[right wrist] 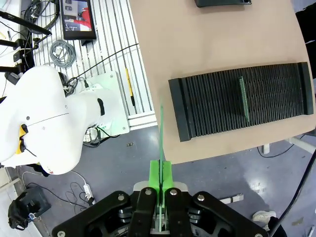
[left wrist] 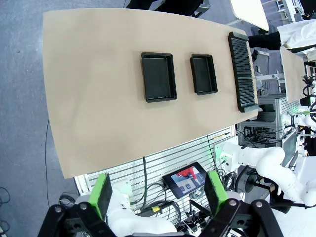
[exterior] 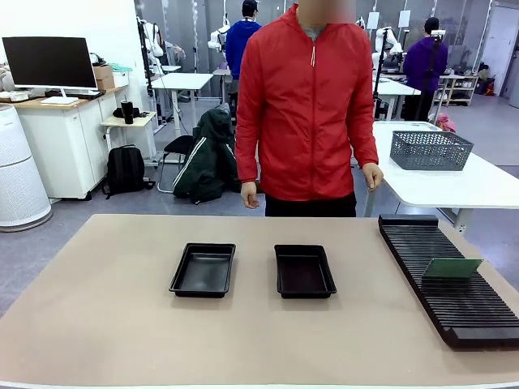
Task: Inspect and transfer BCBs to ESD trays.
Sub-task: Pick up the Blank PCB from the PCB Rack and place it in the left ESD tray.
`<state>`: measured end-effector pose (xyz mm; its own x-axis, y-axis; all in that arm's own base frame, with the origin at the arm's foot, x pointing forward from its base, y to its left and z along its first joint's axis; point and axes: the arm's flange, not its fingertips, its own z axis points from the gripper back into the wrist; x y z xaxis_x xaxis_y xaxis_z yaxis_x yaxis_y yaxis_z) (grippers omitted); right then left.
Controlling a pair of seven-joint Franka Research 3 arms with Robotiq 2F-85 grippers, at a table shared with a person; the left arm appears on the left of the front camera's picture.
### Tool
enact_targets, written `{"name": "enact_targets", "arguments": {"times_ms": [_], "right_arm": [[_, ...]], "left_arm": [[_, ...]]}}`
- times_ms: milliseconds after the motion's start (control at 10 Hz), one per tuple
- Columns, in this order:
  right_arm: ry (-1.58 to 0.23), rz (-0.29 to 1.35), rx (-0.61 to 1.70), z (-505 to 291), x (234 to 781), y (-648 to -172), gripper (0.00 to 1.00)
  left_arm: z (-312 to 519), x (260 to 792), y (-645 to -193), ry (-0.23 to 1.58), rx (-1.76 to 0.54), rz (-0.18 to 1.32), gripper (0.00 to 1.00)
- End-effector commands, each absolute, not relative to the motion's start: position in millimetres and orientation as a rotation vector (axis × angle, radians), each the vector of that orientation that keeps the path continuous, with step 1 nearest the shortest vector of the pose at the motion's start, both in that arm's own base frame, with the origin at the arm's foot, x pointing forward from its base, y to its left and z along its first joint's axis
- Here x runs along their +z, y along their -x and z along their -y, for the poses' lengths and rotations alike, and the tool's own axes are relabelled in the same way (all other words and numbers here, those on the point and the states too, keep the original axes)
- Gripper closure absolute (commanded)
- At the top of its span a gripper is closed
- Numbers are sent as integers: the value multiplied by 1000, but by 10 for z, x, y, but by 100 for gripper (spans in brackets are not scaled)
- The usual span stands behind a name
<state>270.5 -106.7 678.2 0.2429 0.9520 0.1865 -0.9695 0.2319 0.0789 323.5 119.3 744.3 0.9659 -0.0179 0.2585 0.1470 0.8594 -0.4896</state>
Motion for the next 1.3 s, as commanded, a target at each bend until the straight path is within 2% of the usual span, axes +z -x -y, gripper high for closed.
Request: {"name": "enact_targets", "arguments": {"times_ms": [0,300,500,900,1200], "right_arm": [[-187,98,1313,1079,6778,-2710,97],[-192,107,1324,1068,6781,-2705,97],[-236,88,1178,963,6856,-2868,97],[-341,27,848,235,7006,-3042,97],[-433,1,698,-599,6908,-3177,97]], "left_arm": [[-1193,7436,-3230,539,-87,252,0],[-1193,7436,-3230,539,-87,252,0],[-1193,7436,-3230,539,-87,252,0],[-1193,7436,-3230,539,-87,252,0],[-1193,7436,-3230,539,-87,252,0]]}}
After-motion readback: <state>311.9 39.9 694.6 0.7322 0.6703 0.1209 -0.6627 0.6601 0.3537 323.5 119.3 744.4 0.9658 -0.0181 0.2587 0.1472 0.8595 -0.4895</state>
